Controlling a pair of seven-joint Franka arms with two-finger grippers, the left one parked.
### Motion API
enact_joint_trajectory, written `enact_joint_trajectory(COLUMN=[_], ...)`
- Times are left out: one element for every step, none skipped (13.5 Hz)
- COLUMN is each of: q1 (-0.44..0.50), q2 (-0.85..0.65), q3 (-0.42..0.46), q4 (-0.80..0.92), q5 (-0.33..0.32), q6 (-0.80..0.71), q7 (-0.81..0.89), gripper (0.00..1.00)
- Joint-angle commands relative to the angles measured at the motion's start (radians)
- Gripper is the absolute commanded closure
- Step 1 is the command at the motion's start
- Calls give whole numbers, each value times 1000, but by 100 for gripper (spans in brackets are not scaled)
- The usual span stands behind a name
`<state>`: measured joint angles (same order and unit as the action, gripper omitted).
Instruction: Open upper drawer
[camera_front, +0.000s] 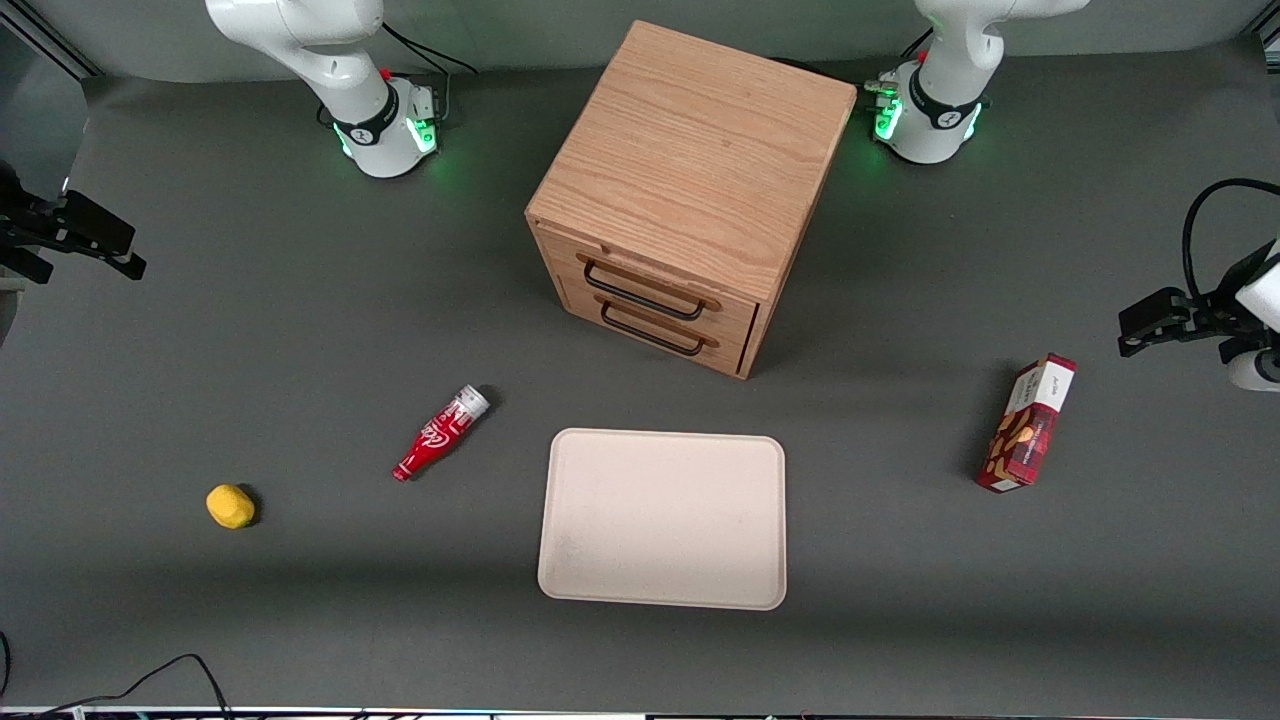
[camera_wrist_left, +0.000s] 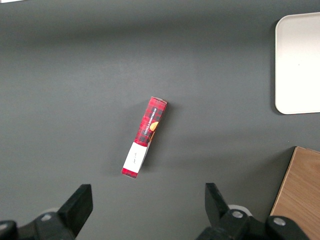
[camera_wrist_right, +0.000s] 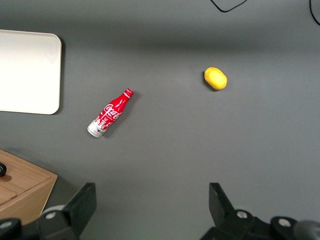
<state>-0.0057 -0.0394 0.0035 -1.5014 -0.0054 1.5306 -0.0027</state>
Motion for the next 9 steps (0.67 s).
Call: enact_joint_trajectory(q1=[3, 3, 3, 3, 3, 4, 18, 24, 32], q2=[16, 18, 18, 18, 18, 16, 13, 13, 13], q3=[3, 3, 3, 3, 4, 7, 15, 21, 42], q4=[30, 30, 30, 32, 32, 33, 33, 35, 36], q5=[-11, -11, -11, -10, -10, -8, -7, -7, -5], q6=[-13, -12, -12, -15, -17, -17, -18, -27, -45], q7=[20, 18, 18, 18, 17, 15, 10, 3, -5], gripper=[0, 0, 0, 0, 0, 0, 0, 0, 0])
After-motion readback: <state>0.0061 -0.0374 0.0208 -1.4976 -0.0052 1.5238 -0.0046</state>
